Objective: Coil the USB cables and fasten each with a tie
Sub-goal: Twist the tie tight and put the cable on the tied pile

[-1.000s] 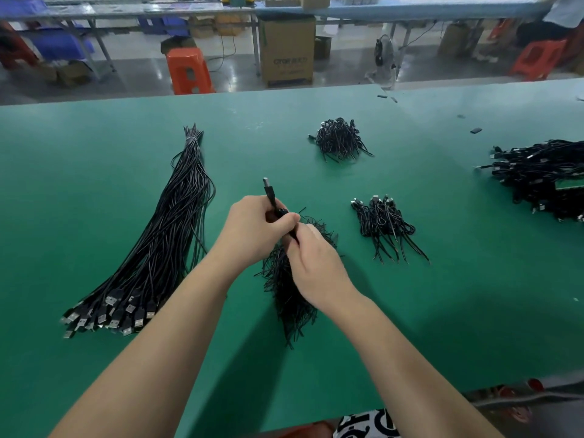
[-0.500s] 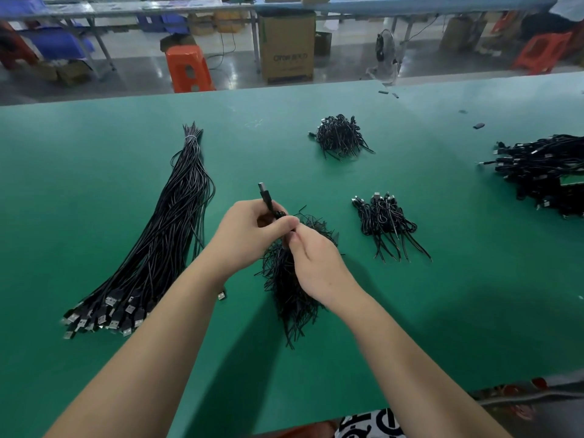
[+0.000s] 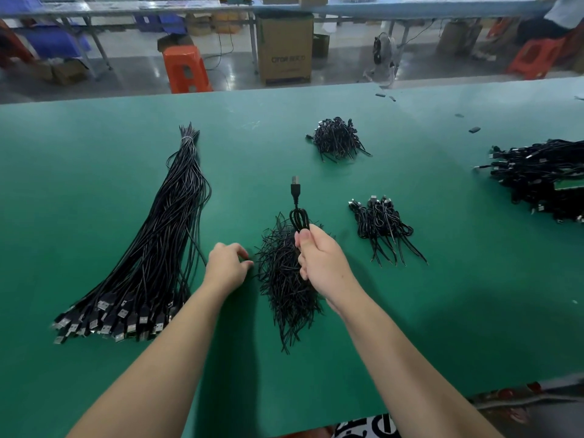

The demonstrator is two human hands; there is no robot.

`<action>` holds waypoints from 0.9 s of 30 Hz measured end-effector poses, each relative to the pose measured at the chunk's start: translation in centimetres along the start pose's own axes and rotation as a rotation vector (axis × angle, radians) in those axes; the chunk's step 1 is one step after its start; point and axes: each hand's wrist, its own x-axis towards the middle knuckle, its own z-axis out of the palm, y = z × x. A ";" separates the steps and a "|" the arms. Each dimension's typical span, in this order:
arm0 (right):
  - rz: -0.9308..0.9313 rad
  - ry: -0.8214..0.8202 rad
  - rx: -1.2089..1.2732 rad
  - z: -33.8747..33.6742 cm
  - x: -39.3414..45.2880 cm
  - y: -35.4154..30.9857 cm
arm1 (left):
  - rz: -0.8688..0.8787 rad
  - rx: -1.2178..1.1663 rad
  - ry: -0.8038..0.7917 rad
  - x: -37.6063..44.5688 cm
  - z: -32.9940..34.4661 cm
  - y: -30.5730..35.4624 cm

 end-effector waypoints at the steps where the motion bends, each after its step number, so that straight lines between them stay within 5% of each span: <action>1: 0.001 -0.005 -0.007 -0.1 0.0 0.1 | -0.003 0.003 0.010 0.1 0.2 -0.1; 13: -0.029 -0.030 -0.068 -0.1 -0.1 0.6 | 0.046 0.119 -0.073 -0.5 -1.3 -0.2; 22: -0.139 -0.151 -0.239 1.1 -1.2 -0.2 | 0.018 -0.196 0.128 -4.3 -4.8 -2.2; 27: -0.210 -0.239 -0.259 2.9 -2.2 -0.6 | 0.218 -0.447 0.257 -8.5 -5.8 1.1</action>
